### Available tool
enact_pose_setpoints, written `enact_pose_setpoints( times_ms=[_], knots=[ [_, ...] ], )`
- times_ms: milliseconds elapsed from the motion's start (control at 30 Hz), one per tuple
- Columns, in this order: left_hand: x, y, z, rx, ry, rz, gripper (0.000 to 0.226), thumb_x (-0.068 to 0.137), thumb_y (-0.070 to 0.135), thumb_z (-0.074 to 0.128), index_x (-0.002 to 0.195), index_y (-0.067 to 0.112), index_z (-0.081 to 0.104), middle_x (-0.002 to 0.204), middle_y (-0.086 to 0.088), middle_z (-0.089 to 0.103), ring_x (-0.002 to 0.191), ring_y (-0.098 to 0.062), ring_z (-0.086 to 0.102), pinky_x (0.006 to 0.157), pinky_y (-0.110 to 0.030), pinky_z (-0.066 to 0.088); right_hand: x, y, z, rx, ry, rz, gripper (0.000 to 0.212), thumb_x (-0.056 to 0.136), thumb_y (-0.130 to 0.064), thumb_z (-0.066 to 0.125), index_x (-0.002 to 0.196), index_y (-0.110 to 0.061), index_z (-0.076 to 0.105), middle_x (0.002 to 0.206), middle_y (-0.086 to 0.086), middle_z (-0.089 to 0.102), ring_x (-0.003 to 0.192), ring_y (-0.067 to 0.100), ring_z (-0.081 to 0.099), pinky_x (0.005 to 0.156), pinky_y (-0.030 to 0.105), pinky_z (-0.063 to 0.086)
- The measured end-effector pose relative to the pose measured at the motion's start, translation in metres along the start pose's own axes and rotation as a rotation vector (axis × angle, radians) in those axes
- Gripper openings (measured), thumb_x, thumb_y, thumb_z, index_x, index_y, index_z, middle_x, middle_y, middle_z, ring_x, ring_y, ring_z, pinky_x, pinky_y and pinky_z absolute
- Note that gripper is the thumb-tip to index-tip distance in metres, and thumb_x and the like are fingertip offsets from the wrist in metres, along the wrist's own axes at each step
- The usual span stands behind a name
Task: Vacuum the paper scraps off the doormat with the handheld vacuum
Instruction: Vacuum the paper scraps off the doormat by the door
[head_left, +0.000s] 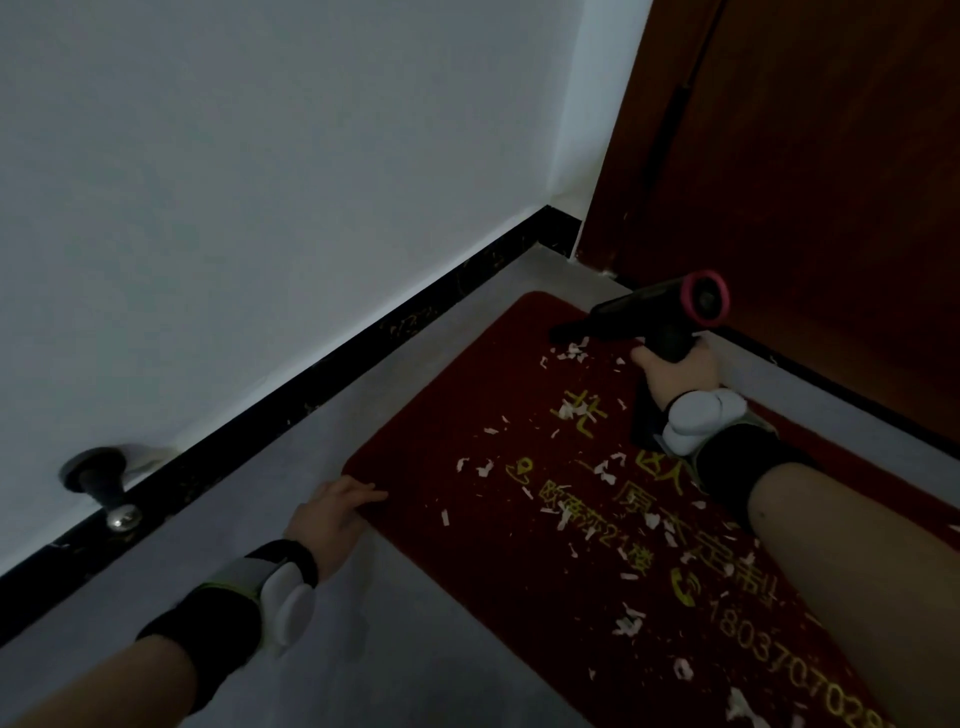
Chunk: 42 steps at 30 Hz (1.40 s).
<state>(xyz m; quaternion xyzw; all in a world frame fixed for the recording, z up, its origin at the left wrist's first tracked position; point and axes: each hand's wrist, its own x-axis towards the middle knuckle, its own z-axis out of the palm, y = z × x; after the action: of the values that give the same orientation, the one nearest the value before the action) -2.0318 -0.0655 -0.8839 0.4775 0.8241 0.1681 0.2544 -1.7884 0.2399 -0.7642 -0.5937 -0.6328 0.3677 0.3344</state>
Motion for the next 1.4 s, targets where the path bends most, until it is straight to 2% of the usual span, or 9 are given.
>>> enact_pose_setpoints(
  times_ms=[133, 433, 533, 633, 800, 933, 1067, 1233, 1400],
  knots=[
    [0.0, -0.001, 0.002, 0.004, 0.014, 0.005, 0.048, 0.091, 0.003, 0.047, 0.13, 0.03, 0.053, 0.131, 0.001, 0.047, 0.125, -0.02, 0.039, 0.104, -0.033, 0.033, -0.004, -0.003, 0.009, -0.027, -0.076, 0.007, 0.037, 0.079, -0.022, 0.071, 0.102, 0.002, 0.058, 0.088, 0.01, 0.058, 0.079, 0.026, 0.057, 0.069, 0.036, 0.049],
    [-0.002, -0.003, 0.001, 0.023, 0.002, 0.018, 0.049, 0.091, 0.005, 0.047, 0.132, 0.032, 0.05, 0.134, 0.002, 0.046, 0.127, -0.019, 0.037, 0.104, -0.033, 0.033, -0.005, -0.009, 0.02, -0.053, -0.15, 0.025, 0.038, 0.078, -0.03, 0.073, 0.104, -0.006, 0.059, 0.094, 0.009, 0.059, 0.083, 0.025, 0.057, 0.068, 0.033, 0.043],
    [-0.003, -0.001, 0.0, 0.038, 0.005, 0.02, 0.048, 0.092, 0.007, 0.047, 0.133, 0.032, 0.05, 0.136, 0.003, 0.045, 0.128, -0.019, 0.036, 0.105, -0.034, 0.032, 0.002, -0.003, 0.016, -0.039, -0.063, 0.084, 0.025, 0.078, -0.026, 0.07, 0.088, -0.006, 0.06, 0.085, 0.01, 0.059, 0.073, 0.025, 0.055, 0.058, 0.03, 0.041],
    [-0.002, 0.001, -0.001, 0.049, 0.009, 0.024, 0.047, 0.092, 0.006, 0.047, 0.133, 0.03, 0.051, 0.135, 0.002, 0.046, 0.128, -0.019, 0.036, 0.104, -0.032, 0.032, 0.014, 0.001, 0.014, -0.001, 0.045, 0.083, 0.033, 0.078, -0.02, 0.067, 0.063, -0.016, 0.037, 0.065, 0.005, 0.045, 0.052, 0.016, 0.039, 0.052, 0.026, 0.029],
    [-0.003, 0.004, -0.001, 0.057, 0.015, 0.023, 0.047, 0.093, 0.009, 0.046, 0.135, 0.03, 0.048, 0.135, 0.002, 0.045, 0.129, -0.019, 0.036, 0.104, -0.032, 0.033, 0.017, 0.002, 0.018, -0.016, 0.107, 0.062, 0.042, 0.077, -0.017, 0.066, 0.061, -0.022, 0.027, 0.061, -0.001, 0.037, 0.049, 0.011, 0.033, 0.044, 0.022, 0.021],
    [-0.006, 0.009, 0.001, 0.066, 0.023, 0.015, 0.05, 0.093, 0.012, 0.046, 0.138, 0.033, 0.043, 0.136, 0.003, 0.043, 0.129, -0.019, 0.034, 0.103, -0.034, 0.034, 0.01, -0.005, 0.025, 0.036, 0.098, 0.09, 0.041, 0.074, -0.024, 0.066, 0.062, -0.023, 0.027, 0.064, 0.0, 0.038, 0.051, 0.01, 0.032, 0.053, 0.026, 0.029],
    [-0.003, 0.01, -0.002, 0.079, -0.008, 0.003, 0.047, 0.095, 0.015, 0.045, 0.138, 0.034, 0.042, 0.135, 0.003, 0.041, 0.128, -0.018, 0.034, 0.104, -0.033, 0.033, -0.009, -0.008, 0.028, 0.039, 0.029, 0.161, 0.027, 0.077, -0.031, 0.068, 0.085, -0.008, 0.055, 0.077, 0.004, 0.055, 0.066, 0.019, 0.05, 0.06, 0.027, 0.037],
    [0.0, 0.013, -0.003, 0.097, -0.023, -0.002, 0.049, 0.094, 0.011, 0.046, 0.136, 0.035, 0.044, 0.131, 0.003, 0.043, 0.124, -0.018, 0.036, 0.101, -0.03, 0.034, -0.024, -0.02, 0.037, 0.0, -0.039, 0.029, 0.022, 0.081, -0.023, 0.068, 0.084, -0.007, 0.054, 0.067, -0.002, 0.05, 0.064, 0.018, 0.049, 0.047, 0.022, 0.029],
    [0.001, 0.013, -0.005, 0.094, -0.048, -0.001, 0.05, 0.093, 0.01, 0.046, 0.136, 0.034, 0.045, 0.128, 0.002, 0.043, 0.123, -0.019, 0.036, 0.1, -0.028, 0.034, -0.037, -0.019, 0.045, -0.01, -0.18, 0.013, 0.036, 0.08, -0.022, 0.071, 0.109, -0.006, 0.058, 0.094, 0.005, 0.057, 0.085, 0.022, 0.055, 0.069, 0.028, 0.04]
  ],
)
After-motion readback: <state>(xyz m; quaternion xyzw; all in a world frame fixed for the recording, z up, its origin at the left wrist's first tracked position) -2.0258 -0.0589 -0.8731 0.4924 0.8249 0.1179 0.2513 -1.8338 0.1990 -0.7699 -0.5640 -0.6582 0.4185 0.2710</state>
